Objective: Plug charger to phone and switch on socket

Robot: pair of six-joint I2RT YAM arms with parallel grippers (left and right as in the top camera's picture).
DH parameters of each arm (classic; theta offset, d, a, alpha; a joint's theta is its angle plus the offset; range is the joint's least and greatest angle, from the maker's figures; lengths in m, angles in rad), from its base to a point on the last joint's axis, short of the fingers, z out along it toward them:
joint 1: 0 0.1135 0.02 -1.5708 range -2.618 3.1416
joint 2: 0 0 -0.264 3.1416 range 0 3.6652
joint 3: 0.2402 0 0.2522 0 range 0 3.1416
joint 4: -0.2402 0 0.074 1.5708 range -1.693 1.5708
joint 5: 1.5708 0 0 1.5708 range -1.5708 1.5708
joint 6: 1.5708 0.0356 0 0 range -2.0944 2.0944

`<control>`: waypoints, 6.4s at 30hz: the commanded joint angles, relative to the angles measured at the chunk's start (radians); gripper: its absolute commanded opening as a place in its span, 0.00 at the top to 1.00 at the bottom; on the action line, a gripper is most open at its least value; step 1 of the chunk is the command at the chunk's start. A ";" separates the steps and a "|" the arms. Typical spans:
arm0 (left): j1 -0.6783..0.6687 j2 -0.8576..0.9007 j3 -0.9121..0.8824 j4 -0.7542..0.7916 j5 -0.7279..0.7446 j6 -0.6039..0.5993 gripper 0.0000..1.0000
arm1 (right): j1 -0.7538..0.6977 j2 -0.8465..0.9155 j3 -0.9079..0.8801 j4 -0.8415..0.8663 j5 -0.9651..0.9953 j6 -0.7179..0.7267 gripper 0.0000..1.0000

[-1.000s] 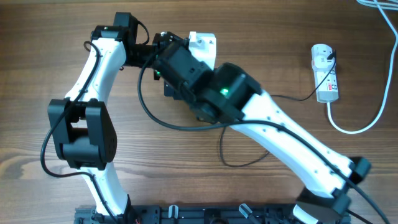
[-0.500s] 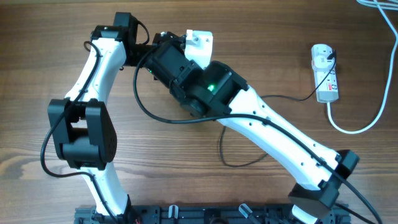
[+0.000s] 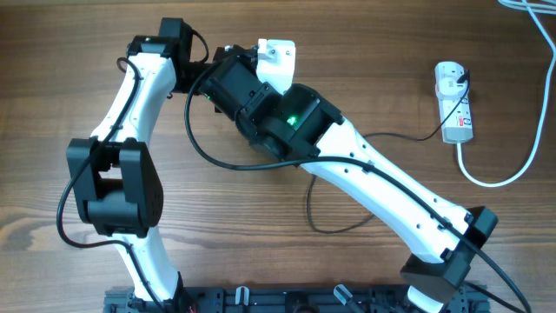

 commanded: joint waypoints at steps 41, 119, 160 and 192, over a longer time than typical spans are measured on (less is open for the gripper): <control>0.008 -0.039 0.000 0.016 0.027 0.002 0.00 | -0.016 -0.013 0.017 -0.003 0.010 0.019 0.95; -0.030 -0.039 0.000 -0.034 0.056 -0.347 0.55 | -0.178 -0.065 0.017 0.023 -0.303 1.172 0.96; -0.027 -0.039 0.000 0.124 -0.092 -0.048 0.96 | -0.355 -0.248 0.017 -0.111 -0.414 0.232 0.00; 0.115 -0.202 0.000 0.023 -0.478 0.109 0.96 | -0.690 -0.235 -0.671 0.159 -0.869 -0.140 0.00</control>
